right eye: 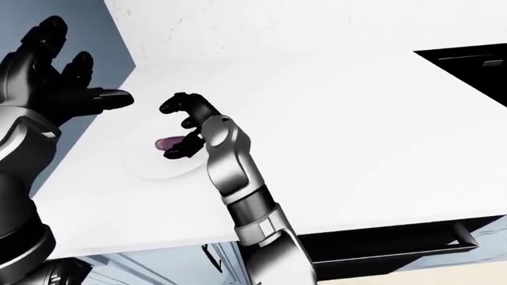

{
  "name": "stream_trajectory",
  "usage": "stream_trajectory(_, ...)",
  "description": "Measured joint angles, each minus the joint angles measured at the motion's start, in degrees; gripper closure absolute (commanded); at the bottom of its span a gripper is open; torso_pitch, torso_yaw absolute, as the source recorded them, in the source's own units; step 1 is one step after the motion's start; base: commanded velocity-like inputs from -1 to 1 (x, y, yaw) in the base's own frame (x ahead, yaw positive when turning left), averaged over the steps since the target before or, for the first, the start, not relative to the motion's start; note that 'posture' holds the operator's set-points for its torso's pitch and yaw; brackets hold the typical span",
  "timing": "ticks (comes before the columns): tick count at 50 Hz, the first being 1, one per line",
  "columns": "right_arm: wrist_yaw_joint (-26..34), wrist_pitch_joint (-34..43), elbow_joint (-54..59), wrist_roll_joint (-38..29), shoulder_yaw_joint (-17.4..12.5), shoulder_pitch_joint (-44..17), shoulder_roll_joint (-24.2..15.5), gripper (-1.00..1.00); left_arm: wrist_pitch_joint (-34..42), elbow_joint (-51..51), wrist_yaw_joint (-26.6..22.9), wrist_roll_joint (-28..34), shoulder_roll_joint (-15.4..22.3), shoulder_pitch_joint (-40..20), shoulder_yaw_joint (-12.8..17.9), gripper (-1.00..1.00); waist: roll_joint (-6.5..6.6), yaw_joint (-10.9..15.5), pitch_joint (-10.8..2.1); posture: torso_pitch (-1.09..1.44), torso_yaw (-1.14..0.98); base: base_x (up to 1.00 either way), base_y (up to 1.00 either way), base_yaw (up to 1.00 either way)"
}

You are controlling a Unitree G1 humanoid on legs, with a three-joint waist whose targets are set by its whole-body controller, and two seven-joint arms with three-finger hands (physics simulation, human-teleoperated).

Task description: Place the eggplant on the top rack of the oven.

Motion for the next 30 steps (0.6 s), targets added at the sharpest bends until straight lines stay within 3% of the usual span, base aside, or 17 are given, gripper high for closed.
stream_trajectory(13,-0.3,-4.4,1.6,-3.8,0.2,1.8,0.9,-0.26,-0.3,0.3,0.0,-0.2,0.1,0.1,0.0,-1.0,0.08,0.0,-0.03,0.0,0.0,0.0,0.0,0.0)
stream_trajectory(30,-4.2,-9.7,7.4,-3.1,-0.8,0.3,0.7,-0.25,-0.2,0.4,0.1,0.0,0.0,-0.1,-0.2,-1.0,0.11,0.1,-0.19,0.0,0.0,0.0,0.0,0.0)
